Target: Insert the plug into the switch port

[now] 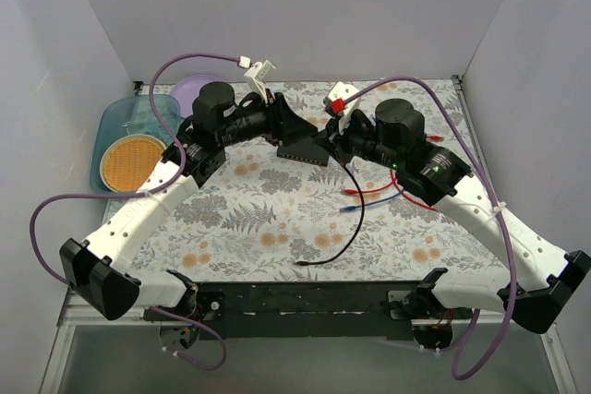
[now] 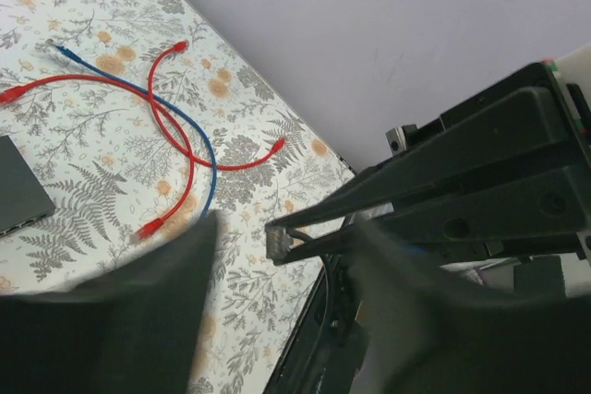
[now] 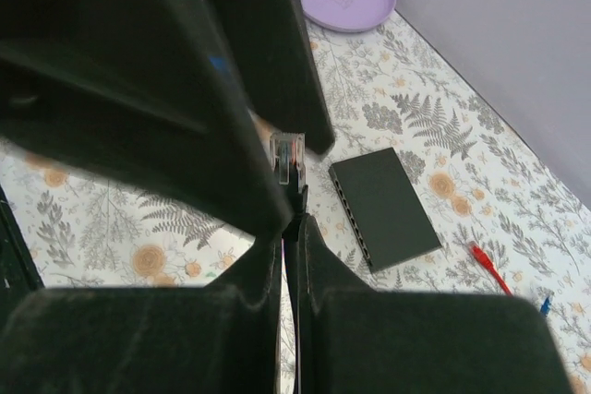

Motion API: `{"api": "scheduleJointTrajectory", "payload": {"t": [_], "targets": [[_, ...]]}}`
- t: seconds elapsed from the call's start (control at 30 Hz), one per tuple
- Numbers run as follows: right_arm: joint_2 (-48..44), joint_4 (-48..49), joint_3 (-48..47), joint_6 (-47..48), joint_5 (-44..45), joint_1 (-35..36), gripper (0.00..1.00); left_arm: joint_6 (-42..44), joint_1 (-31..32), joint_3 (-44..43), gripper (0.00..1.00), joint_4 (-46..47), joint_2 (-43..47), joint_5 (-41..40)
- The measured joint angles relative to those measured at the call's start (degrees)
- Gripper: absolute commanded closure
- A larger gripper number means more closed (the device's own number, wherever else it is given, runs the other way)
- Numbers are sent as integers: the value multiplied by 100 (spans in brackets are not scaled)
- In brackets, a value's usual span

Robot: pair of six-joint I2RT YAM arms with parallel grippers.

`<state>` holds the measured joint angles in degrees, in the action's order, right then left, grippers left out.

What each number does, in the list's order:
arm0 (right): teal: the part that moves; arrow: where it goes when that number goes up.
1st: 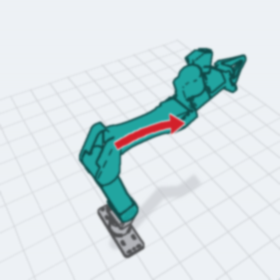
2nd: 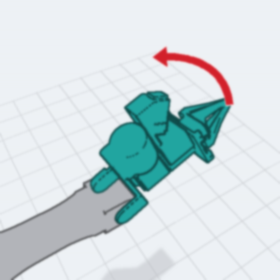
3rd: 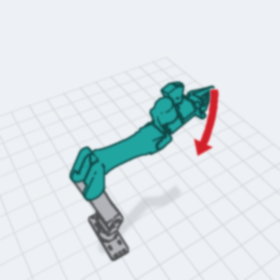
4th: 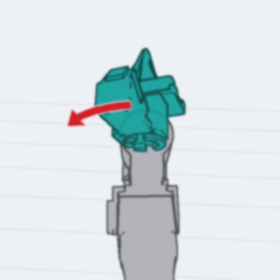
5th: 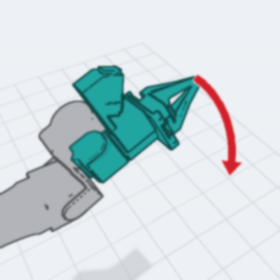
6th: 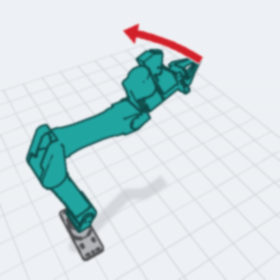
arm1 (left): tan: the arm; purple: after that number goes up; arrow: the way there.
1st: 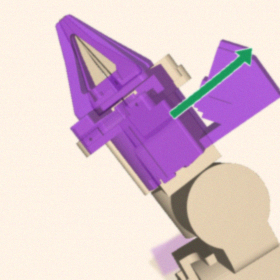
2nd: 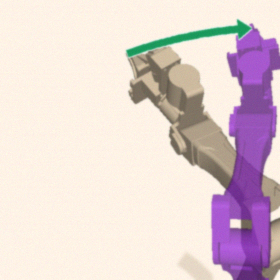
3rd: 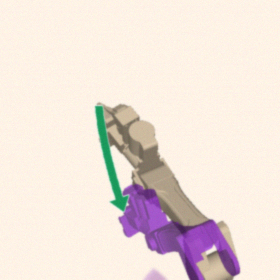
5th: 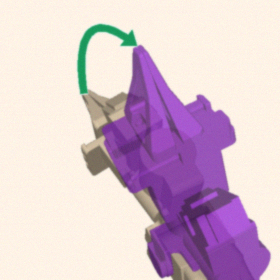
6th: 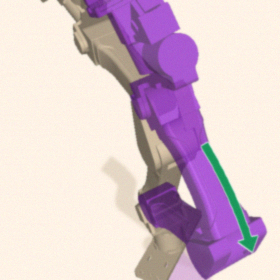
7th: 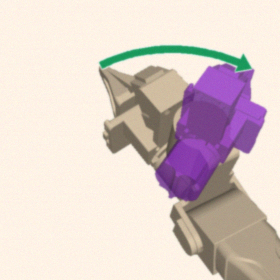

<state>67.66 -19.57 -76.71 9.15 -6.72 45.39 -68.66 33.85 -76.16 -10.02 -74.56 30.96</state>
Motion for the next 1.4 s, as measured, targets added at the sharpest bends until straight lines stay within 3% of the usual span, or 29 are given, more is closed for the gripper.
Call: {"api": "scheduleJointTrajectory", "payload": {"t": [0.03, 0.2, 0.5, 0.67, 0.83, 1.2, 1.4], "targets": [[0, 2, 2, -2, 31, 0, 99, 22, 2, -7, 2, -22, 0, -2], [-7, 37, 186, -37, 282, -46, 99, 79, 7, -33, 2, -76, 0, -411], [24, 380, 1084, -455, 350, -691, 99, 688, -151, 184, 2, -160, -42, -2118], [225, 660, 1589, -667, 308, -1027, 99, 1014, -555, 579, 2, 522, -697, -2083], [551, 1099, 1858, -774, 210, -1091, 99, 1132, -925, 688, 2, 1187, -1910, -1792], [1314, 1873, 2188, -1141, 0, -1296, 99, 1456, -1123, -1738, 2, 1097, -4911, -1244], [1384, 2011, 2223, -1198, -96, -1381, 99, 1532, -1130, -3351, 9, 503, -6164, -1008]]}}
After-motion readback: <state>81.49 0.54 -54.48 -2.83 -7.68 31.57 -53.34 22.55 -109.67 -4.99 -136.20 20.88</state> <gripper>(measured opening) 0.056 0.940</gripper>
